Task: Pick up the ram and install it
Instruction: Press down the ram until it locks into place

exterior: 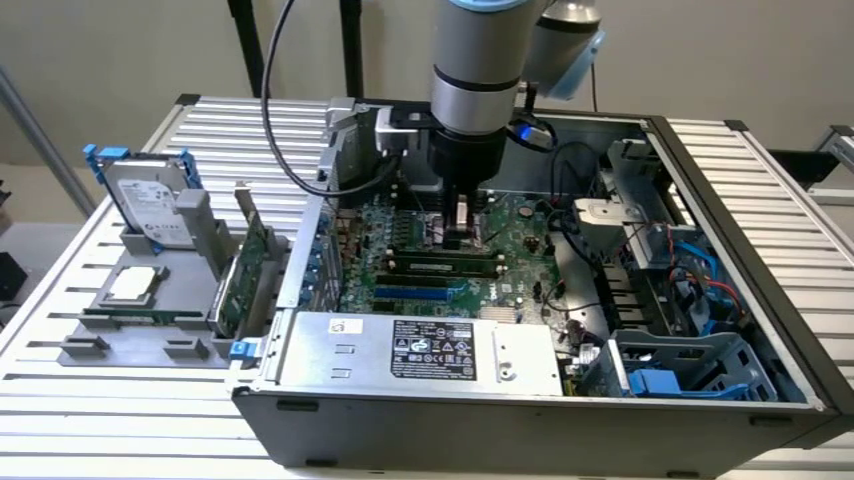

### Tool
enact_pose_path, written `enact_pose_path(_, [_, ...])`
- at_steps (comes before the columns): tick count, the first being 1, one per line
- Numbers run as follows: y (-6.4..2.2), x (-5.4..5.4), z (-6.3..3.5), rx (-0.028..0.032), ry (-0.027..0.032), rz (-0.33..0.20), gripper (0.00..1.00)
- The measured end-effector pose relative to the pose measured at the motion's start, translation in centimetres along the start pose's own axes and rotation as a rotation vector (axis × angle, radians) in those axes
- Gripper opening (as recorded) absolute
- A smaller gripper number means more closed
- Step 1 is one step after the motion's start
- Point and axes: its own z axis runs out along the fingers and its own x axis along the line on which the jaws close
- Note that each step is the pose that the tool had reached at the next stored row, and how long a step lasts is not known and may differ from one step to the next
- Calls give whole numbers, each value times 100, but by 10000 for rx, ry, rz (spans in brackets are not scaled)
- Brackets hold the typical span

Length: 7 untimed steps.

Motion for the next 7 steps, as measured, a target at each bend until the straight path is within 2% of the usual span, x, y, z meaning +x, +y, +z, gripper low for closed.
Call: enact_pose_path(7, [0,0,-1,-1,-2,0,0])
